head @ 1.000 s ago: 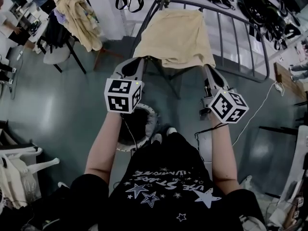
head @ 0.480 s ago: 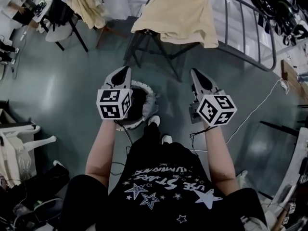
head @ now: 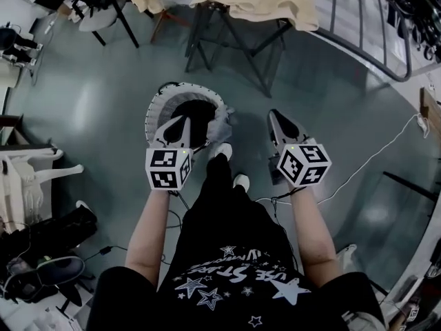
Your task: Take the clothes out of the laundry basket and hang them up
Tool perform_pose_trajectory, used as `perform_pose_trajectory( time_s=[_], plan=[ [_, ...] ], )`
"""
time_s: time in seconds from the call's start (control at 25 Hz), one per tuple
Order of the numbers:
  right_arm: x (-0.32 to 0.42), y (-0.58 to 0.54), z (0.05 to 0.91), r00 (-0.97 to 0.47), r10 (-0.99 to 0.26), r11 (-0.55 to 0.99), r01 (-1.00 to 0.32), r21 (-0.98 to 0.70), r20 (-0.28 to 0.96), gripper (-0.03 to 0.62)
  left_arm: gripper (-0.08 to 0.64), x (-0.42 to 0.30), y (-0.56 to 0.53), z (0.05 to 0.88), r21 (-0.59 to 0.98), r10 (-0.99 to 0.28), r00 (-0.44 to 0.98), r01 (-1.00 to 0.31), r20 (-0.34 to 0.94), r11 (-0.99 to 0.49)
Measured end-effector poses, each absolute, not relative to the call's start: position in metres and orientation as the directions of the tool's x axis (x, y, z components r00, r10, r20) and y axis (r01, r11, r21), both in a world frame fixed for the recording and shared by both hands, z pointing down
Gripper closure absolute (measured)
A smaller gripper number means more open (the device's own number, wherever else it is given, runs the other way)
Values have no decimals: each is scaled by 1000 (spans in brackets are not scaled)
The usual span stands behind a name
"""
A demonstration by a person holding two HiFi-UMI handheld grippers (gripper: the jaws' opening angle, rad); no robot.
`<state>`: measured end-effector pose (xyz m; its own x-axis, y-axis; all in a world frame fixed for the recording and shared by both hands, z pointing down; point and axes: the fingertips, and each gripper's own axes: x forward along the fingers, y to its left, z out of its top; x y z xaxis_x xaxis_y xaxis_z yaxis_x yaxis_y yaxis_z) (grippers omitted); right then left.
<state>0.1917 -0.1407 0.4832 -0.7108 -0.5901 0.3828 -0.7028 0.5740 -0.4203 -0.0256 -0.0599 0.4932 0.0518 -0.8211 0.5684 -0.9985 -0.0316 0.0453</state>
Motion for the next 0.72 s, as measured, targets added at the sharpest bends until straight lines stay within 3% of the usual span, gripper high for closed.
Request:
perform_pose_trajectory(
  time_s=[0.4, 0.72],
  plan=[
    [207, -110, 596, -687, -541, 484, -726, -490, 484, 580, 541, -5, -7, 576, 29, -742, 18, -1000, 670, 3],
    [178, -115, 707, -670, -467, 433, -742, -511, 577, 580, 541, -28, 0, 654, -7, -720, -30, -999, 693, 35]
  ],
)
